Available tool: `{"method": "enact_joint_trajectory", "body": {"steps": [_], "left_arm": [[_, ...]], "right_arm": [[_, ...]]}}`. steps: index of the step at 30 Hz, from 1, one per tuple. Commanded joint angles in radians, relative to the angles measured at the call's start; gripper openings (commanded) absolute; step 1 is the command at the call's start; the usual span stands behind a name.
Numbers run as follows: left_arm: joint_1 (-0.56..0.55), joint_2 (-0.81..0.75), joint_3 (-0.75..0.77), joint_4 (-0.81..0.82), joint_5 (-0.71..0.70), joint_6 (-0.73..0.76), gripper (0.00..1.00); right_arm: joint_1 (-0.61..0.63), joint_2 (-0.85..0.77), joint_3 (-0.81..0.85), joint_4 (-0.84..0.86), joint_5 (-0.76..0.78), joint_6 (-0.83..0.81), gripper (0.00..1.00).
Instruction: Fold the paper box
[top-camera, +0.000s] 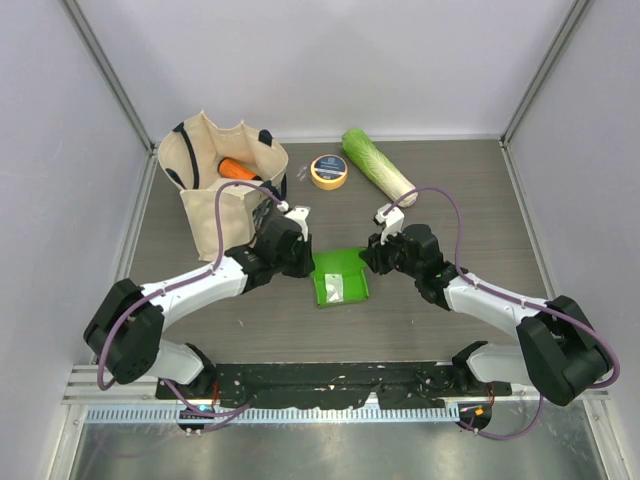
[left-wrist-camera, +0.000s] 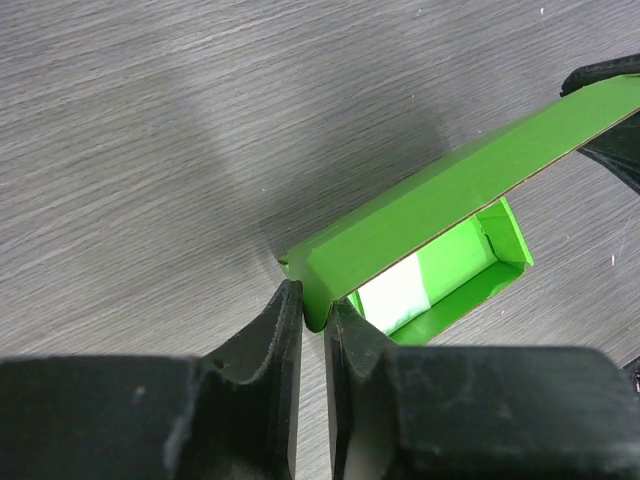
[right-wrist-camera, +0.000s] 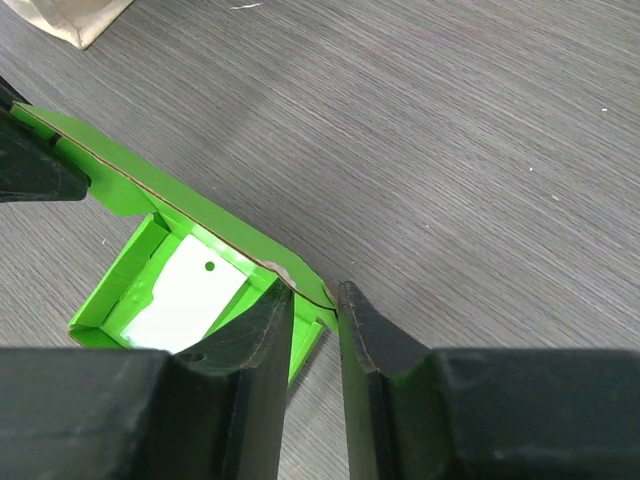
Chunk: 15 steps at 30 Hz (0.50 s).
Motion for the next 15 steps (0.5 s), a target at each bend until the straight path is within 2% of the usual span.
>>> {"method": "enact_joint_trajectory", "body": {"steps": [1, 6, 7, 9, 12, 13, 15], "left_arm": [[-0.001, 0.008, 0.037, 0.012, 0.015, -0.010, 0.15], [-0.005, 0.014, 0.063, -0.010, -0.020, -0.008, 0.04], [-0.010, 0.018, 0.069, -0.018, -0.034, -0.010, 0.00], [-0.025, 0.032, 0.097, -0.042, -0.071, -0.010, 0.00], [-0.051, 0.054, 0.139, -0.076, -0.181, -0.014, 0.00], [-0.057, 0.060, 0.153, -0.085, -0.257, -0.033, 0.00], [-0.062, 0.081, 0.193, -0.119, -0.334, -0.059, 0.00]], "right_arm": [[-0.005, -0.022, 0.003, 0.041, -0.021, -0.008, 0.26], [-0.002, -0.039, -0.011, 0.062, -0.036, 0.011, 0.14], [0.011, -0.042, -0.008, 0.064, -0.022, 0.020, 0.08], [0.032, -0.044, -0.003, 0.070, 0.008, 0.031, 0.03], [0.104, -0.042, -0.008, 0.114, 0.161, 0.048, 0.01], [0.129, -0.035, -0.003, 0.122, 0.297, 0.054, 0.01], [0.187, -0.019, -0.002, 0.169, 0.410, 0.081, 0.01]]}}
